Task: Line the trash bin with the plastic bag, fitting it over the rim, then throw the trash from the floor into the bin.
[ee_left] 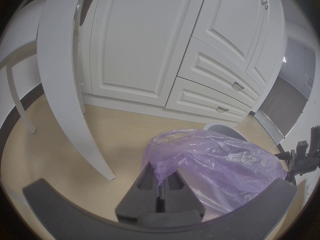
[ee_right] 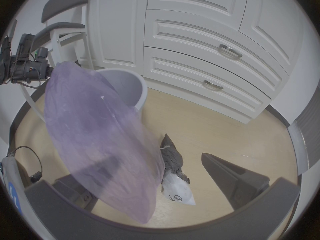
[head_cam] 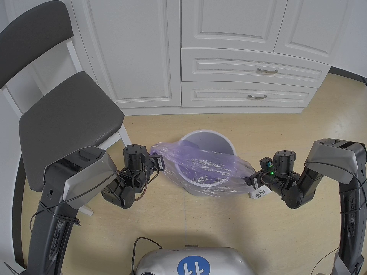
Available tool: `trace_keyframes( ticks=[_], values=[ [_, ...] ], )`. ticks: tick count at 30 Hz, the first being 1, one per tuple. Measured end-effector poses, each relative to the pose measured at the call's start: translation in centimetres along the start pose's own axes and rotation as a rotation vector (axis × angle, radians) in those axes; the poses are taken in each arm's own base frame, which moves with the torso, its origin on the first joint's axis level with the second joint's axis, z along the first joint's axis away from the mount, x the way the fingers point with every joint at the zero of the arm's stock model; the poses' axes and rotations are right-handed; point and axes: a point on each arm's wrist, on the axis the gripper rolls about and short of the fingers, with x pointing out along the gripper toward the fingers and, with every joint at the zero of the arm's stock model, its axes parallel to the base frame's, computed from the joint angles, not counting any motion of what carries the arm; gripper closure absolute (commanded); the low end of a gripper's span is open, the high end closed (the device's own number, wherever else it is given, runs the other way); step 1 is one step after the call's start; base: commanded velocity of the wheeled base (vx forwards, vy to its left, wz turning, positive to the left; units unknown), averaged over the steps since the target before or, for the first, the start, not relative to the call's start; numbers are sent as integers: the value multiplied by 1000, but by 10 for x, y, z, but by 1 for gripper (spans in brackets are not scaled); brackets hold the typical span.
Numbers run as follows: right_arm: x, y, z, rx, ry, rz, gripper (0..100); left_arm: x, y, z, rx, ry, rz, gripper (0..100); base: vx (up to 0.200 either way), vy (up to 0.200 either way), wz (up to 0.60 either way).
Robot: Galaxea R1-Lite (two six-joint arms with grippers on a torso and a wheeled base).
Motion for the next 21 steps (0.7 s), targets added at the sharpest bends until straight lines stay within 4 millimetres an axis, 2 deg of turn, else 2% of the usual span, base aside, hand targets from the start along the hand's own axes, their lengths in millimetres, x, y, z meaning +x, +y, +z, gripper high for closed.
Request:
trace_keyframes(
  ticks=[7, 12, 13, 21],
  values=[
    [-18, -2, 0, 3, -18, 126, 0, 0, 1, 1, -1, -5, 1, 100, 0, 0, 0],
    [-31, 9, 10, -11, -60, 166, 0, 0, 0, 1, -3, -7, -1, 100, 0, 0, 0],
    [-33, 12, 12, -14, -78, 169, 0, 0, 0, 2, -3, -9, -2, 0, 0, 0, 0],
    [-45, 42, 25, -39, -222, 193, 0, -1, -1, 2, -4, -18, -6, 0, 0, 0, 0]
  ],
)
